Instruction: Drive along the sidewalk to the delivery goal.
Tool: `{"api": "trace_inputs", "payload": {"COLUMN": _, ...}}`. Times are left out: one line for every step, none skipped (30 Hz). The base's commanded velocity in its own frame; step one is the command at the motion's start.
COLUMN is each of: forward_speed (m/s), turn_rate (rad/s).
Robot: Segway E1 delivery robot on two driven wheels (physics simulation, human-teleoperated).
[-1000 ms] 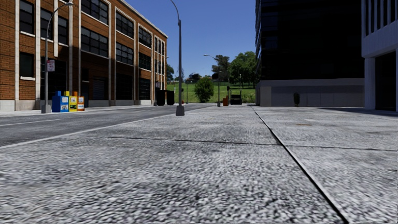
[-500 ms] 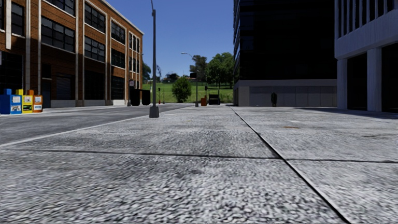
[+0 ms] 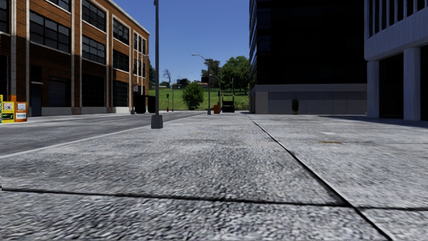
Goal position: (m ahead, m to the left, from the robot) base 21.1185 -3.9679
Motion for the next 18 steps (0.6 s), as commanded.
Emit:
{"api": "trace_inputs", "payload": {"forward_speed": 2.0, "turn_rate": -1.2}}
{"api": "trace_inputs", "payload": {"forward_speed": 2.0, "turn_rate": -1.2}}
{"api": "trace_inputs", "payload": {"forward_speed": 2.0, "turn_rate": -1.19}}
{"api": "trace_inputs", "payload": {"forward_speed": 2.0, "turn_rate": -0.96}}
{"api": "trace_inputs", "payload": {"forward_speed": 2.0, "turn_rate": -0.41}}
{"api": "trace_inputs", "payload": {"forward_speed": 2.0, "turn_rate": 0.0}}
{"api": "trace_inputs", "payload": {"forward_speed": 2.0, "turn_rate": 0.0}}
{"api": "trace_inputs", "payload": {"forward_speed": 2.0, "turn_rate": 0.0}}
{"api": "trace_inputs", "payload": {"forward_speed": 2.0, "turn_rate": 0.0}}
{"api": "trace_inputs", "payload": {"forward_speed": 2.0, "turn_rate": 0.0}}
{"api": "trace_inputs", "payload": {"forward_speed": 2.0, "turn_rate": 0.0}}
{"api": "trace_inputs", "payload": {"forward_speed": 2.0, "turn_rate": 0.0}}
{"api": "trace_inputs", "payload": {"forward_speed": 2.0, "turn_rate": 0.0}}
{"api": "trace_inputs", "payload": {"forward_speed": 2.0, "turn_rate": 0.0}}
{"api": "trace_inputs", "payload": {"forward_speed": 2.0, "turn_rate": 0.0}}
{"api": "trace_inputs", "payload": {"forward_speed": 2.0, "turn_rate": 0.0}}
{"api": "trace_inputs", "payload": {"forward_speed": 2.0, "turn_rate": 0.0}}
{"api": "trace_inputs", "payload": {"forward_speed": 2.0, "turn_rate": 0.0}}
